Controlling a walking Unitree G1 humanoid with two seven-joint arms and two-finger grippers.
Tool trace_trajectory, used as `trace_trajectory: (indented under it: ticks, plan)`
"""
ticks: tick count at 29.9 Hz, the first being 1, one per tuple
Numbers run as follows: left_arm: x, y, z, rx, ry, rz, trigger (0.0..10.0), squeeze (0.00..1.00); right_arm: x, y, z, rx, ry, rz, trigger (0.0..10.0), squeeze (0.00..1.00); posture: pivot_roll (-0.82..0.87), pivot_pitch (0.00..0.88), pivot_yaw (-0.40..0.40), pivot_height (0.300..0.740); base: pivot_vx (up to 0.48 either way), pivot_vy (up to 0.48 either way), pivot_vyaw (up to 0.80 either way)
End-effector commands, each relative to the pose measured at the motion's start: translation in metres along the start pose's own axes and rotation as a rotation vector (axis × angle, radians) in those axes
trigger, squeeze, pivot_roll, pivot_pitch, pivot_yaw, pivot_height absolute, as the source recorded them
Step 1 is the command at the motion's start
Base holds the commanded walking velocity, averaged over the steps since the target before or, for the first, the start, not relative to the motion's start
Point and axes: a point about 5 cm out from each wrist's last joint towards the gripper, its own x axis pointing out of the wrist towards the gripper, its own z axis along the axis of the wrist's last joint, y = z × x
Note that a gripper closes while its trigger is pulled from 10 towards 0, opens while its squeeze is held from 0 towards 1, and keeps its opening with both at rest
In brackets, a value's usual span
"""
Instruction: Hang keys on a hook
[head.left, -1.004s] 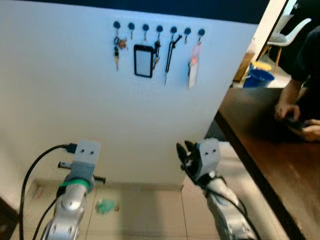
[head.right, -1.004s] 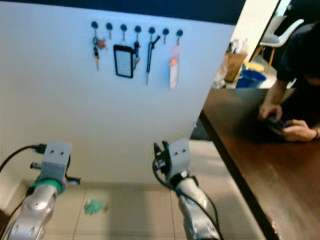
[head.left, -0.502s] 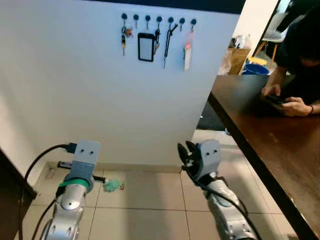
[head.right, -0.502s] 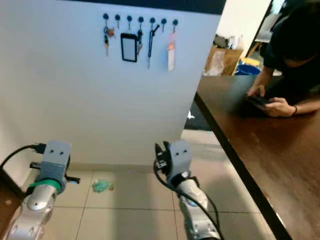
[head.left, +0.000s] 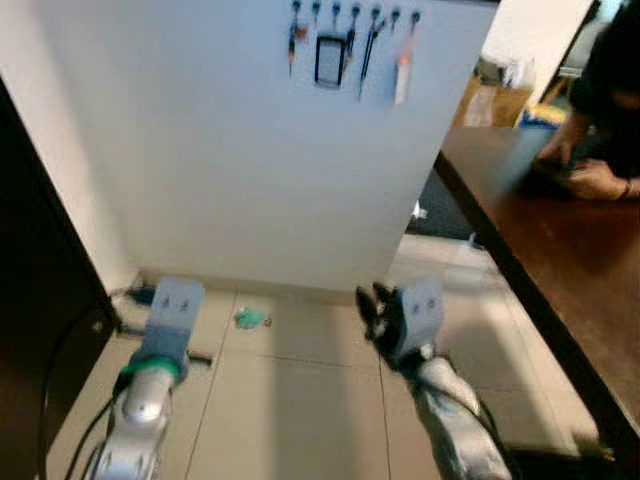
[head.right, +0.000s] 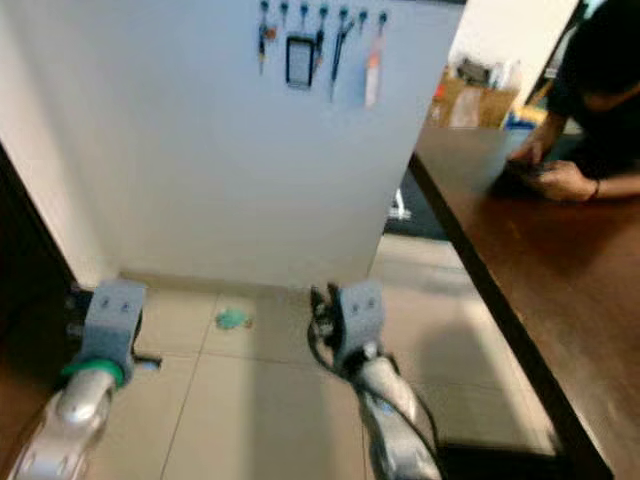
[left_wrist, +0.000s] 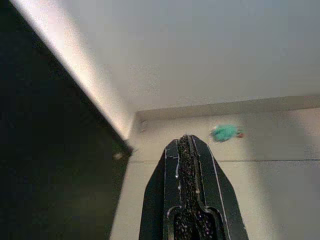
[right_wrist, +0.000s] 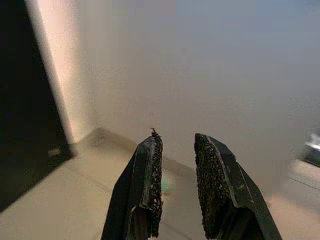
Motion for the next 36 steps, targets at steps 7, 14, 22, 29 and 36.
trace_trajectory:
  ticks: [7, 14, 22, 29, 36]
  plan:
    - [-0.002, -0.0022, -0.0062, 0.006, 0.027, -0.008, 10.0, 0.0, -0.0024, -0.0037, -0.0021, -0.004, 0.011, -0.011, 10.0, 0.0, 0.09, 0.041, 0.038, 0.74, -0.35, 0.0, 0.0]
    - [-0.0016, -0.0027, -0.0063, 0.016, 0.03, -0.015, 10.0, 0.0, -0.0022, -0.0039, -0.0019, -0.006, 0.011, -0.011, 10.0, 0.0, 0.09, 0.041, 0.039, 0.74, -0.156, 0.0, 0.0]
    - [-0.0018, -0.0044, -0.0049, 0.025, 0.018, -0.031, 10.0, 0.0, -0.002, -0.0035, -0.002, -0.005, 0.012, -0.01, 10.0, 0.0, 0.09, 0.043, 0.039, 0.74, 0.0, 0.0, 0.0]
    - [-0.0025, -0.0059, -0.0034, 0.039, 0.006, -0.038, 10.0, 0.0, -0.0019, -0.0035, -0.0019, -0.003, 0.012, -0.01, 10.0, 0.0, 0.09, 0.043, 0.041, 0.74, 0.0, 0.0, 0.0]
    - [-0.0025, -0.006, -0.0034, 0.037, 0.009, -0.04, 10.0, 0.0, -0.0018, -0.0037, -0.0019, -0.003, 0.012, -0.01, 10.0, 0.0, 0.09, 0.044, 0.041, 0.74, 0.0, 0.0, 0.0]
